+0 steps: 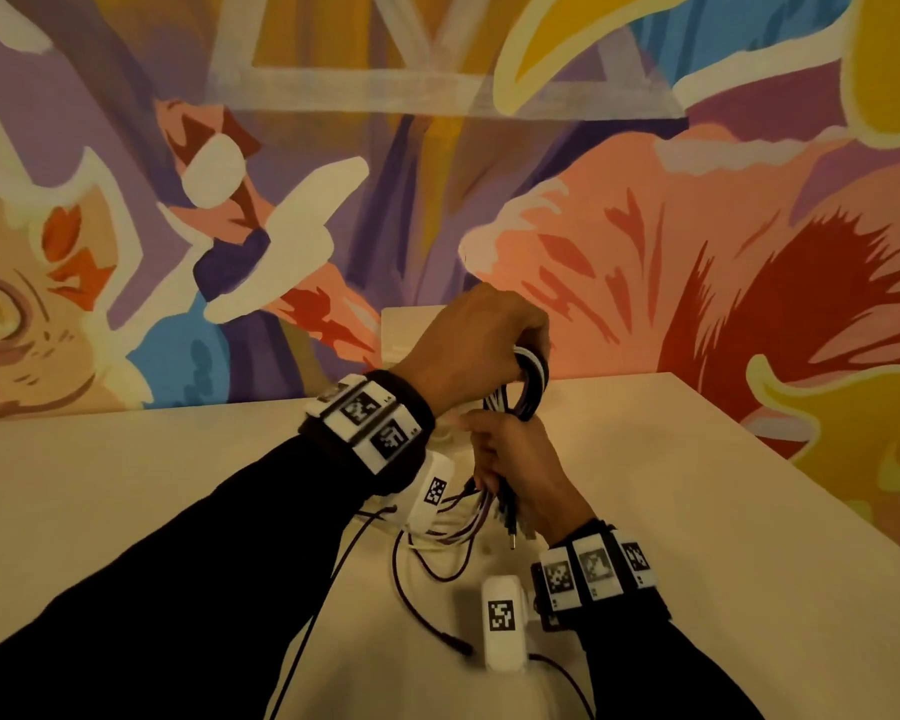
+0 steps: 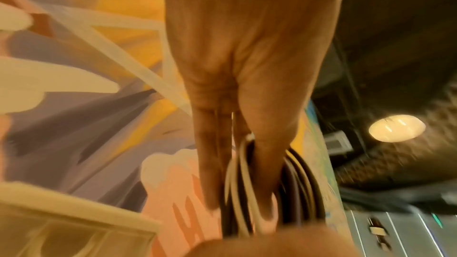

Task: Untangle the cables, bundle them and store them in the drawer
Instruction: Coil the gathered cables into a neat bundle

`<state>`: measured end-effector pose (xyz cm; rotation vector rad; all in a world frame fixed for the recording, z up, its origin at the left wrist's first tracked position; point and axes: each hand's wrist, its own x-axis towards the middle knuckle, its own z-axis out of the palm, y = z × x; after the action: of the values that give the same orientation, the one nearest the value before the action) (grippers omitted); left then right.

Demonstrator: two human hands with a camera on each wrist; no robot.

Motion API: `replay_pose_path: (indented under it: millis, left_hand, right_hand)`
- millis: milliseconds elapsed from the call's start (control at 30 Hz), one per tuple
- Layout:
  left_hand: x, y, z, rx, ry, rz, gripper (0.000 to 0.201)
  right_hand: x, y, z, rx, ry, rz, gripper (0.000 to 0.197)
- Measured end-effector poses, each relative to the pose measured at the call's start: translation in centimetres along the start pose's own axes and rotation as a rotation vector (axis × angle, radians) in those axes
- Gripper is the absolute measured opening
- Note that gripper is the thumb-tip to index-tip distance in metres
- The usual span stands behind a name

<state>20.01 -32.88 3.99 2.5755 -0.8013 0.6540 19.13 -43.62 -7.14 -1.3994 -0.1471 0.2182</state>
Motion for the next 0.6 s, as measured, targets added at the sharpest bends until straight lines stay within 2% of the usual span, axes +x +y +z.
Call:
replay_pose_path:
  millis: [67,100,200,267,300,367,433,533,600]
  left_hand:
    - [-1.0,-1.2,-0.4,-0.191,-0.081,-0.079,0.039]
    - [-1.7,-1.8,-0.2,-0.283,-0.08,-0.125,0.047]
    - [-5.2,-2.9,3.3,-0.581,-0.005,-0.338,0.053]
    - [-7.6,-3.3,6.6,-0.778,-0.058,-0.437,0.053]
    - [-8.7,-3.5,7.9,-0.799,-0.096,-0.454,0.052]
    - [-10.4,-4.0,8.9,-0.702,-0.167,-0.452,0.057]
    - [-11.2,-4.5,8.7,-0.595,-0.221,-0.407,0.047]
    - [-11.7,-5.0,8.1,-0.485,-0.179,-0.337,0.023]
    - [-12.0,-5.3,7.5,-0.38,-0.182,-0.281,0.026]
  right_hand:
    - [0.2,0.0,-0.4,0.124,0.035,0.028,0.04]
    - [0.4,-0.3,-0.8,0.216,0.044,0.023,0.04]
    - [0.9,-1.1,-2.4,0.472,0.016,-0.019,0.054]
    - [0.9,-1.2,-3.2,0.601,-0.038,-0.019,0.058]
    - [0.9,-1.0,-3.5,0.636,-0.057,-0.011,0.058]
    - [1.0,-0.5,-3.9,0.686,-0.047,0.013,0.058]
    - [1.3,0.0,-4.4,0.739,-0.008,0.034,0.06]
    - [1.7,0.2,-4.8,0.775,0.033,0.032,0.058]
    - [1.8,0.3,-5.1,0.778,0.049,0.018,0.055]
